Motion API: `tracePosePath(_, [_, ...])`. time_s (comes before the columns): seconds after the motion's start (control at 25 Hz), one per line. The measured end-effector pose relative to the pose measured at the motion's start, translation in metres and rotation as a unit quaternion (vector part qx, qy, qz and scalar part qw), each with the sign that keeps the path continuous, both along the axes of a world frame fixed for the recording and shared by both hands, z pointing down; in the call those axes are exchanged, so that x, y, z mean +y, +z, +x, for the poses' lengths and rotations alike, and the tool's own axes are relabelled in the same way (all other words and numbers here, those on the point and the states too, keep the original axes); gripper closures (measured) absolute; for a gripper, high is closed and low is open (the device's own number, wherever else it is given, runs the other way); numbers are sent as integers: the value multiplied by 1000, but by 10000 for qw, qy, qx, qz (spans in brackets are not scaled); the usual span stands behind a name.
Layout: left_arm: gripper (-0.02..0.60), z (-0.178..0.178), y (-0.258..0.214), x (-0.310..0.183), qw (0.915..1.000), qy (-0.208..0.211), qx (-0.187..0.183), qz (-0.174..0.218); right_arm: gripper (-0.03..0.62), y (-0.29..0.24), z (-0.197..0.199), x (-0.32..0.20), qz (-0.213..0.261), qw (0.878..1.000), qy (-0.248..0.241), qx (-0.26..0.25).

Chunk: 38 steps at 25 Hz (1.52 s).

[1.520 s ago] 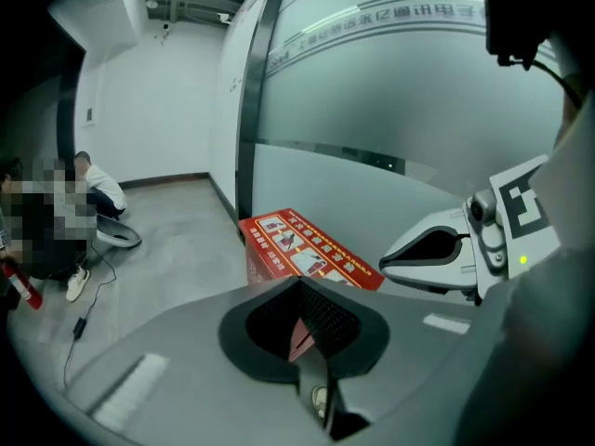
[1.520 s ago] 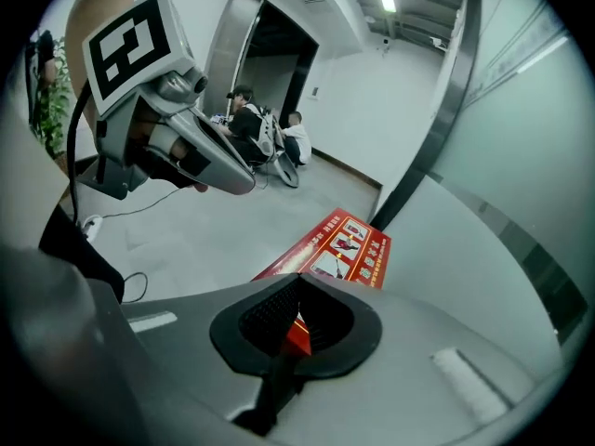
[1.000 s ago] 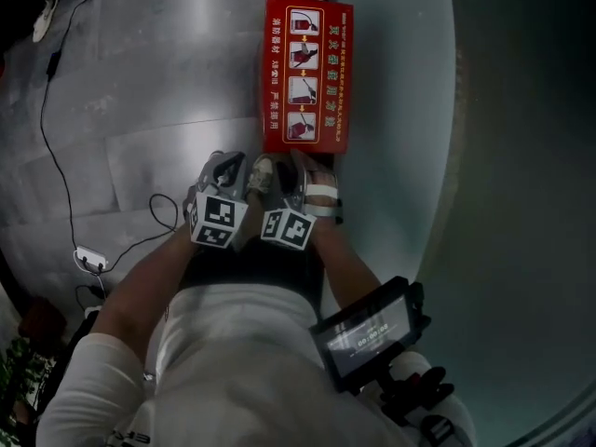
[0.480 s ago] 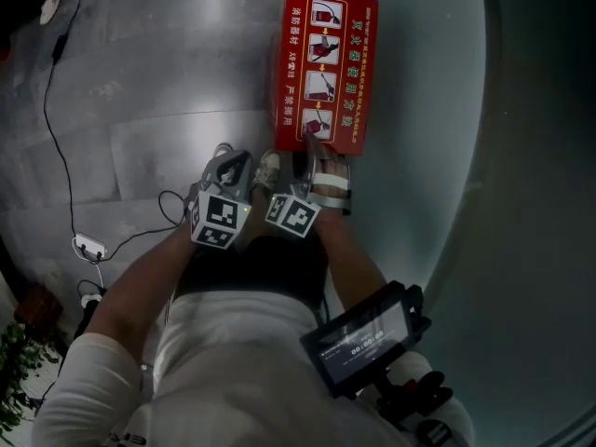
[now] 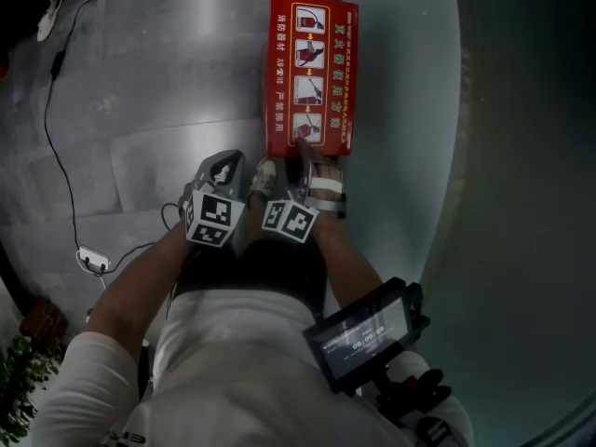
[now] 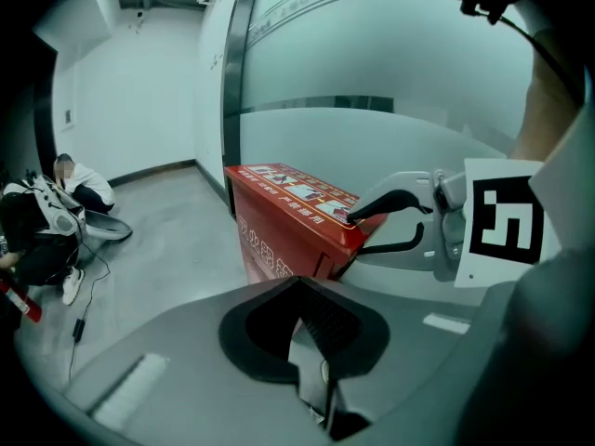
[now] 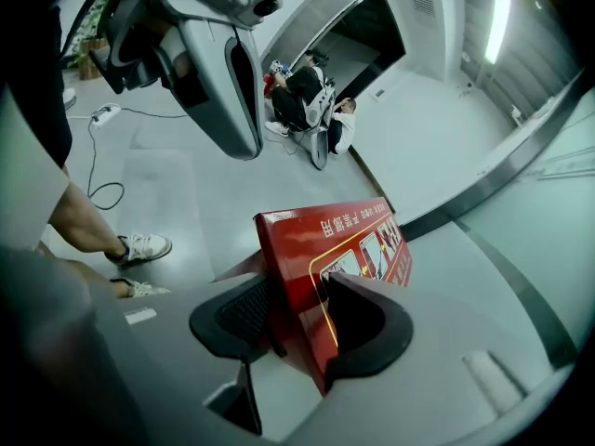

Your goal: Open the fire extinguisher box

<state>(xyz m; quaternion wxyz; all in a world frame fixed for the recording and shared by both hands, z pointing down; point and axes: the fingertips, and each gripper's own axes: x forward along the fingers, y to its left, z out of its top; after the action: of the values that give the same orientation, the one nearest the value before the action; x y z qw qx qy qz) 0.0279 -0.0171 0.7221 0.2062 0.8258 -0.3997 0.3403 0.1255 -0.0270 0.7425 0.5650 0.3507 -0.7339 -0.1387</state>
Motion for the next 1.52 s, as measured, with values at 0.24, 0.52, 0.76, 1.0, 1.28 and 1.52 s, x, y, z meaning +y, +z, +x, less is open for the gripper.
tracePosePath(0.24, [578, 0, -6, -8, 9998, 97, -24, 163, 422, -16, -2, 3, 118, 9986, 322, -398])
tracePosePath(0.52, [578, -6, -35, -8, 9988, 270, 10, 413, 454, -49, -3, 12, 291, 9941, 786, -692])
tracePosePath(0.76, [578, -5, -59, -8, 9972, 467, 48, 583, 477, -74, 5, 14, 546, 9861, 1236, -971])
tracePosePath(1.0, [579, 2, -74, -13, 9947, 749, 18, 708, 489, -91, 21, 12, 558, 9694, 1850, -1516])
tracePosePath(1.28, [578, 22, -82, -24, 9920, 981, 38, 787, 497, -100, 40, 6, 502, 9367, 2458, -2443])
tracePosePath(1.52, [578, 40, -85, -23, 9895, 1190, 26, 825, 505, -106, 72, 5, 486, 8981, 3009, -3169])
